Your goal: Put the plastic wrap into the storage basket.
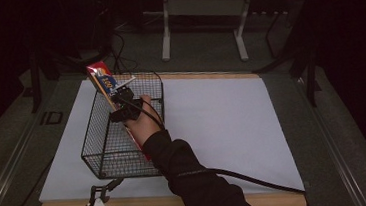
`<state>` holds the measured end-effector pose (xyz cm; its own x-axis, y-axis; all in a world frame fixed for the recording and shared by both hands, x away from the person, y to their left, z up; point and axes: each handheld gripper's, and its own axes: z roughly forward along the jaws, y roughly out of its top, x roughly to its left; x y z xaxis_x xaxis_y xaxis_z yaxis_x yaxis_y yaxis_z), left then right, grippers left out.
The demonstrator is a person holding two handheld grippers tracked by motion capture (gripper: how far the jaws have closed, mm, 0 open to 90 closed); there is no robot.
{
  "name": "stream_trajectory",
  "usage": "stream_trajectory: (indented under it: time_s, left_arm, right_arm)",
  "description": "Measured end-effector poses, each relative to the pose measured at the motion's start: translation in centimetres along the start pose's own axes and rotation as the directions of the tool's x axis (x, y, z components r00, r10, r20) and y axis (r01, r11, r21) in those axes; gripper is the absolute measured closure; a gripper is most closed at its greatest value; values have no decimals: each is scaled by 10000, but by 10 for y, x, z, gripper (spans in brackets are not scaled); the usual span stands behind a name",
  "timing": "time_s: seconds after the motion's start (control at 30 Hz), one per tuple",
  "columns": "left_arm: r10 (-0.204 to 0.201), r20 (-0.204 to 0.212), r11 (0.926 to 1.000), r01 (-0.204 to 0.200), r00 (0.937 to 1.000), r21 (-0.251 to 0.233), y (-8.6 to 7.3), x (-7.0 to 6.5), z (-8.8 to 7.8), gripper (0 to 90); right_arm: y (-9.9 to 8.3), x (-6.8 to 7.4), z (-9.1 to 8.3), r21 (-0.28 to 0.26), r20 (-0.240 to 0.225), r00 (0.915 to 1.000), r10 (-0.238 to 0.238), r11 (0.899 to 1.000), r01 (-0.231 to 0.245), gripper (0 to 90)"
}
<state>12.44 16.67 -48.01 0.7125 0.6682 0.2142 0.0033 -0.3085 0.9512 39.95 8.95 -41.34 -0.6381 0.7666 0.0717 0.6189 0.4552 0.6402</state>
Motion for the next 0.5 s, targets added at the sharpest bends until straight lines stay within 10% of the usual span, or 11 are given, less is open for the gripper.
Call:
stream_trajectory:
  time_s: [0.5]
  left_arm:
    - [86,37,9999,-86,10000,71,0,-1,1,0]
  right_arm:
    - [0,-1,6,688,85,9998,-198,9974,192,390]
